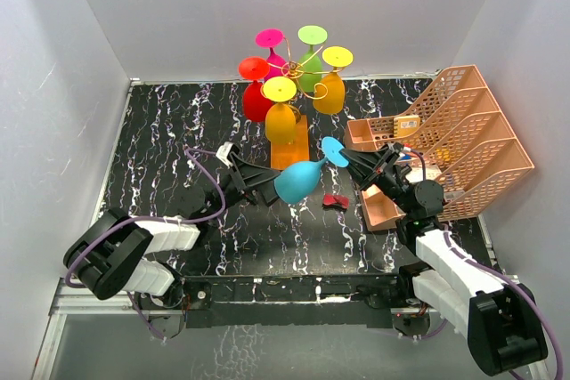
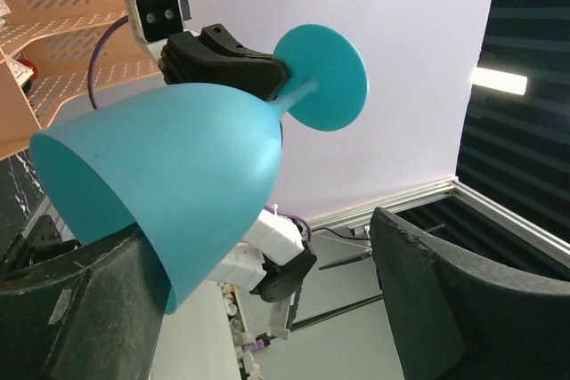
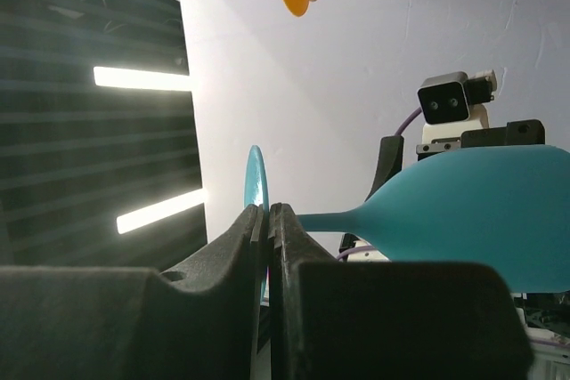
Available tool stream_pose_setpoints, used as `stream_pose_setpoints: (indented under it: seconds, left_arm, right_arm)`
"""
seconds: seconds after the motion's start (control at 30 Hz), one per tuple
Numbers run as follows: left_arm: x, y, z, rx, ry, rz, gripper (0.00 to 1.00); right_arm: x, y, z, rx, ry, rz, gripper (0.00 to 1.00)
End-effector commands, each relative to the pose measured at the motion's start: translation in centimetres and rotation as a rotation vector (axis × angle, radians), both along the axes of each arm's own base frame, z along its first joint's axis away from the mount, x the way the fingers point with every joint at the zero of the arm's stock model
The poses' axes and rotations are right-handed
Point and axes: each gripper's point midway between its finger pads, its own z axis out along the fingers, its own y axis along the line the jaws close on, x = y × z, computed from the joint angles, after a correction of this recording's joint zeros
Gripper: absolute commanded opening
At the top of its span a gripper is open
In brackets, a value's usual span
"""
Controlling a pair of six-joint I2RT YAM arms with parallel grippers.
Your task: Take the wine glass off the wine glass rack
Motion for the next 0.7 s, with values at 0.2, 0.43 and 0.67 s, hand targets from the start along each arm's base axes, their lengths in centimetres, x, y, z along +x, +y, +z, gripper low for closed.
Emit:
stream_pose_setpoints:
  seconds: [0.2,0.43,0.67]
  left_arm:
    - [-2.3,2.2,4.2,-0.157,-0.156,0.025,0.56]
    - [-1.9,2.0,4.6,-0.16,-0.173,0.034,0.25]
    - [-1.7,2.1,2.9,-0.128,-0.128,0.048,0.0]
  right_arm:
    - [-0.7,-0.7,-0.1,0.04,-0.03,-0.027,0.08]
    - [-0.6,-0.4,-2.5,-0.093,0.0,-0.075,0.21]
    - [-0.1,-0.8,-8.5,-0.349,0.076,-0.15,0.33]
